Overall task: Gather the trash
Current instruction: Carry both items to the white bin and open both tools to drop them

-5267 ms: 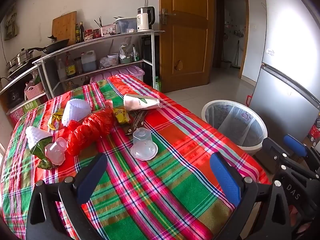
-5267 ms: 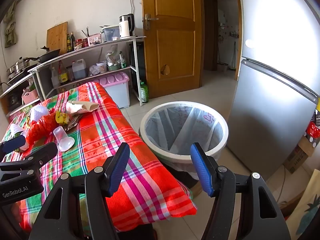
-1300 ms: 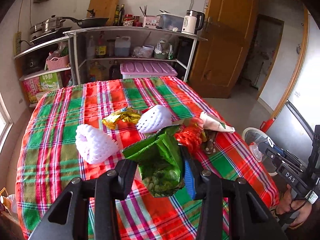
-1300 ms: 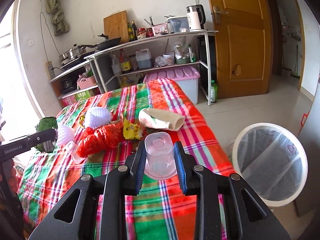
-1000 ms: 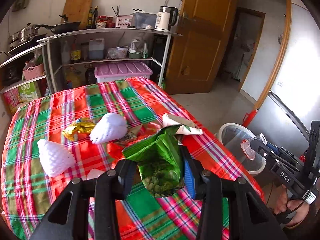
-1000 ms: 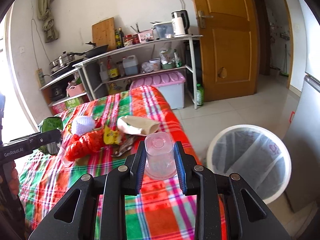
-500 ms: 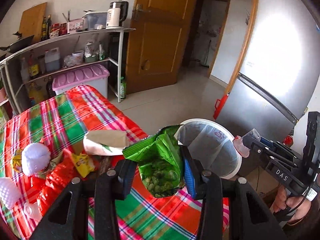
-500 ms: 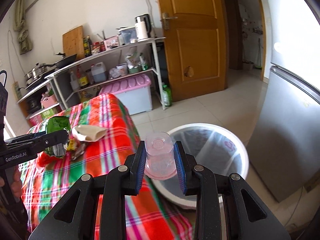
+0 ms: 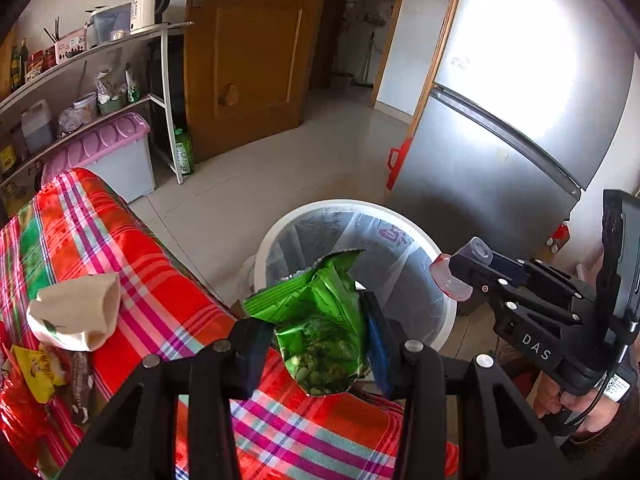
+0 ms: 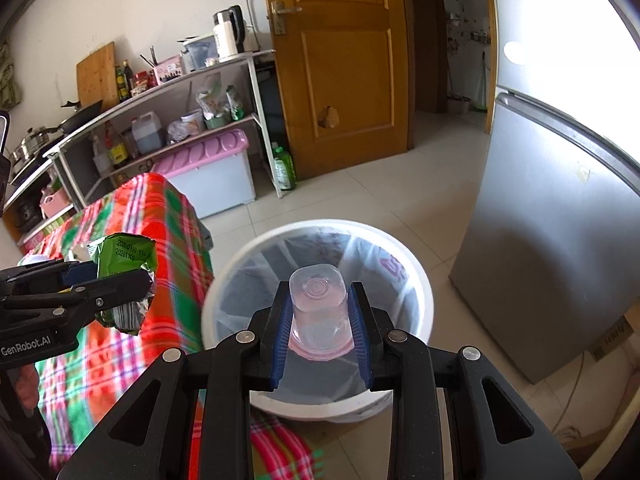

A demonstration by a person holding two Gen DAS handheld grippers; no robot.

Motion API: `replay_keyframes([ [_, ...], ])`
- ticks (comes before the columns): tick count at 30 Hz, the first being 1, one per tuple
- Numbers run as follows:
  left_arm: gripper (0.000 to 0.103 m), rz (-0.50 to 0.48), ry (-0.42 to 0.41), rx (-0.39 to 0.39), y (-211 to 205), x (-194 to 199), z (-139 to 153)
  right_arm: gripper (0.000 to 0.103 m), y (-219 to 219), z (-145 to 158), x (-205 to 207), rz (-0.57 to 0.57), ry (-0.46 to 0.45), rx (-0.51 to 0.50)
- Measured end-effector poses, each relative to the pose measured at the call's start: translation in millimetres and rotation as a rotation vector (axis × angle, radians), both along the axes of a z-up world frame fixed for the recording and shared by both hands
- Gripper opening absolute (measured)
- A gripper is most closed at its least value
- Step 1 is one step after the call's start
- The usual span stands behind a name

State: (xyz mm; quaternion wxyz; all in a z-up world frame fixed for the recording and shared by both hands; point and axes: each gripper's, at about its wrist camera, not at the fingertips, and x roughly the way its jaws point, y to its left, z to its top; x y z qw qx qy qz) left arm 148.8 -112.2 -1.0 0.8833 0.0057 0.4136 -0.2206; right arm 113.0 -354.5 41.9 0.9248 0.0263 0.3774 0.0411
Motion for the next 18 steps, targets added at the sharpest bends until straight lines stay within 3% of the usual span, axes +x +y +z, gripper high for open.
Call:
replay_keyframes([
  [11,0.046,-0.005,0.088,0.035,-23,27,-32,0.030,-17,-35,21,-0.030,0.089,-0.025],
  [13,0.054,0.000,0.103,0.034,-22,29,-35,0.030,-17,-40,25,-0.028,0.107,-0.029],
  [15,0.071,0.009,0.107,0.030,-20,31,-37,0.030,-17,-44,27,-0.019,0.119,-0.025],
  [18,0.073,0.017,0.111,0.029,-18,32,-38,0.047,-16,-46,29,-0.018,0.130,-0.025],
])
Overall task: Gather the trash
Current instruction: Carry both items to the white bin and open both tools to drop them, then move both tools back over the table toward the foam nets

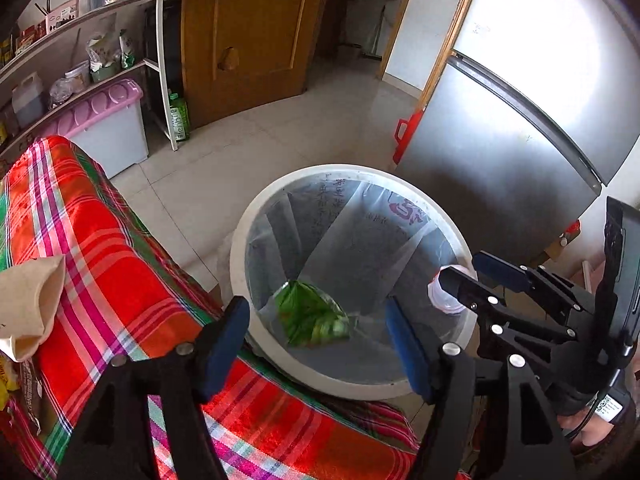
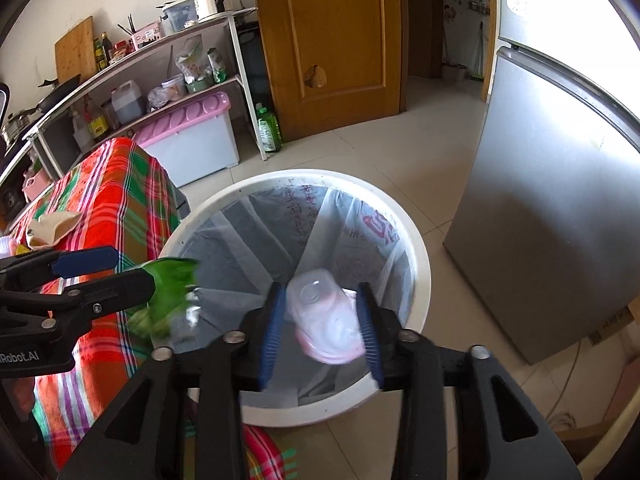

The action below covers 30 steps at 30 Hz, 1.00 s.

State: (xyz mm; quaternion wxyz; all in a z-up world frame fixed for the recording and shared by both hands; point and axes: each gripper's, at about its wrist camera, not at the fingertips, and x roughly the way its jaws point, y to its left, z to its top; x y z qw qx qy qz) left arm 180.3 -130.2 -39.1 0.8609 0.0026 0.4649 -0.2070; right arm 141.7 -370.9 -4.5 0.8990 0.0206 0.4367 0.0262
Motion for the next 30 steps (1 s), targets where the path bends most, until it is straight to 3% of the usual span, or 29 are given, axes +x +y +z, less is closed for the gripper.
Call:
replay_keyframes([
  [2,0.073,0.010,0.001,0.007,2,1,-1,0.054,0,0,-1,-0.005,-0.005,0.006],
  [14,0.077,0.039,-0.083,0.011,21,-21,27,0.054,2,15,-16,-0.026,-0.046,0.015],
  [30,0.079,0.186,-0.174,0.001,98,-65,60,0.054,50,55,-45,0.056,-0.156,0.044],
])
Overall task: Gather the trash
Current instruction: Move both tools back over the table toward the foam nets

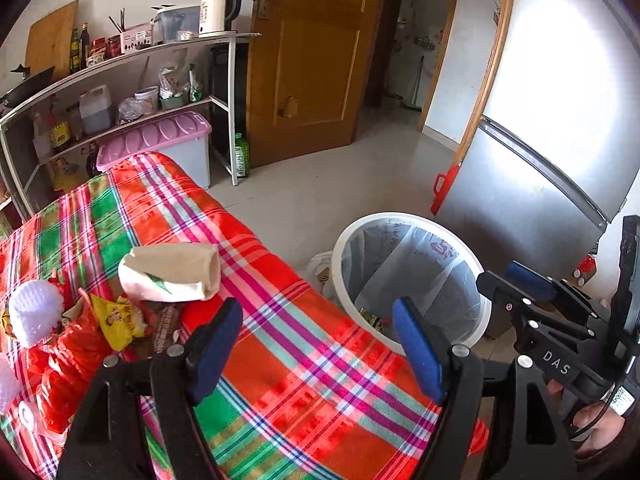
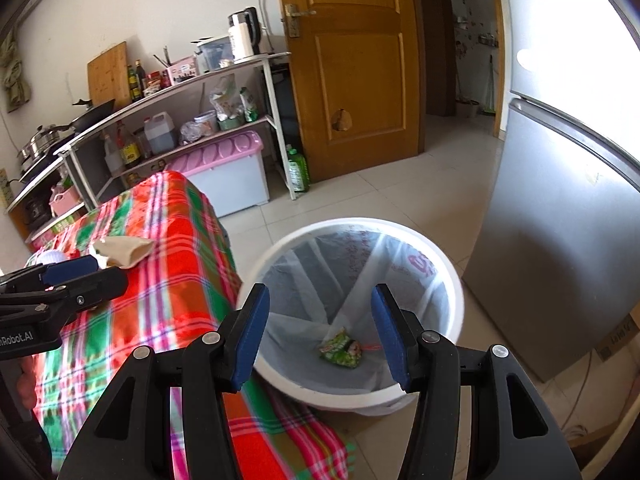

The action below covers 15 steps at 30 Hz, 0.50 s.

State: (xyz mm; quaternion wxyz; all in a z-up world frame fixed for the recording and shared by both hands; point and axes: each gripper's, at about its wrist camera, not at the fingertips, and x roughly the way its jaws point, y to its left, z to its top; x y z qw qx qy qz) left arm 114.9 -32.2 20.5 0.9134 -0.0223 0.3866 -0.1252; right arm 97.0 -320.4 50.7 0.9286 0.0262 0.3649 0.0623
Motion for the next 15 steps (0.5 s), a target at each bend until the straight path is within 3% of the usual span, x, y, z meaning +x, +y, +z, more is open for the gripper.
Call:
replay_keyframes([
  [15,0.084,0.307,-0.058,0.012,139,-64,-1,0.054,102,8,-8,0.225,-0.030,0.043],
])
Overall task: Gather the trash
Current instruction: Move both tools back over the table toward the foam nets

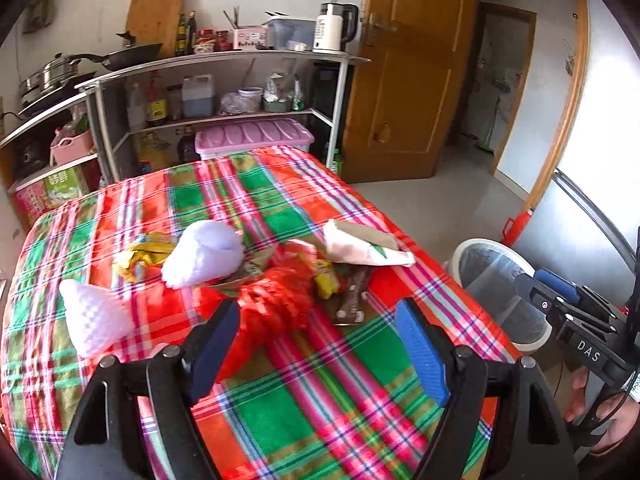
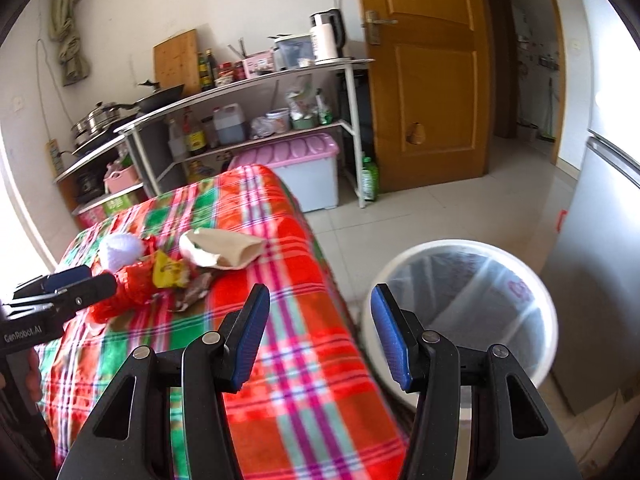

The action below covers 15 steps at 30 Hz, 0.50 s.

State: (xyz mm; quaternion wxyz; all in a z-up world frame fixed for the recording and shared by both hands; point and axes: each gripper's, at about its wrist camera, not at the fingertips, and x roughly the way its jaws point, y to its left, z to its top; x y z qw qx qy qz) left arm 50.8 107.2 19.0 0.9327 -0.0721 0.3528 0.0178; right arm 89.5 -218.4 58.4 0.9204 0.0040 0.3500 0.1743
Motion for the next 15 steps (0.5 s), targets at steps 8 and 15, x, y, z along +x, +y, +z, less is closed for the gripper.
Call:
replay_keyframes([
  [8,0.088,0.143,0.006,-0.027,73,-33,-15,0.054,64,-11,-7,0.152,0.022,-0.003],
  [15,0.094,0.233,0.008,-0.040,119,-54,-23,0.054,117,-22,-16,0.276,0.040,-0.036],
])
